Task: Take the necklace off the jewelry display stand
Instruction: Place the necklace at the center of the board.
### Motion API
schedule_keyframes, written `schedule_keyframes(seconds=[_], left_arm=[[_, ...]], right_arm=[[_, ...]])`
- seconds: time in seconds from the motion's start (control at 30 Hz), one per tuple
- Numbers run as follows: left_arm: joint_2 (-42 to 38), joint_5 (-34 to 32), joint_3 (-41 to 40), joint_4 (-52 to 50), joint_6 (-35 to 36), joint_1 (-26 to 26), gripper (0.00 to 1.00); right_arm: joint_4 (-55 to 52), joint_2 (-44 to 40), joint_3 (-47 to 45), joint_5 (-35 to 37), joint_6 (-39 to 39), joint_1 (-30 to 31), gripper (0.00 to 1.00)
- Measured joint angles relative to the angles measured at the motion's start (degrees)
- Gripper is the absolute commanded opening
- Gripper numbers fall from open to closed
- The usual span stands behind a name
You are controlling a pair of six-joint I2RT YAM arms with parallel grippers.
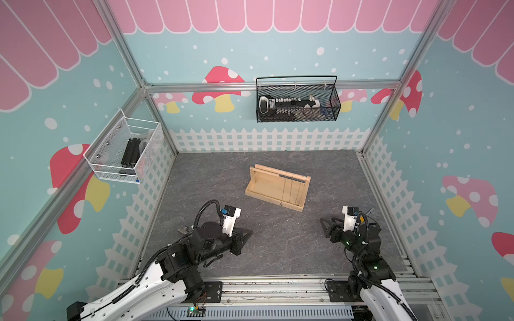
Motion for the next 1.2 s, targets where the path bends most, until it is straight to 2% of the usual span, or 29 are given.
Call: schedule_keyframes(seconds=[1.2], left_arm=[[-5.31, 3.19, -2.43, 1.31, -0.02, -1.4, 0.0]], right_arm=[[-0.09, -0.57, 0.0, 0.04, 0.0, 0.0, 0.68]])
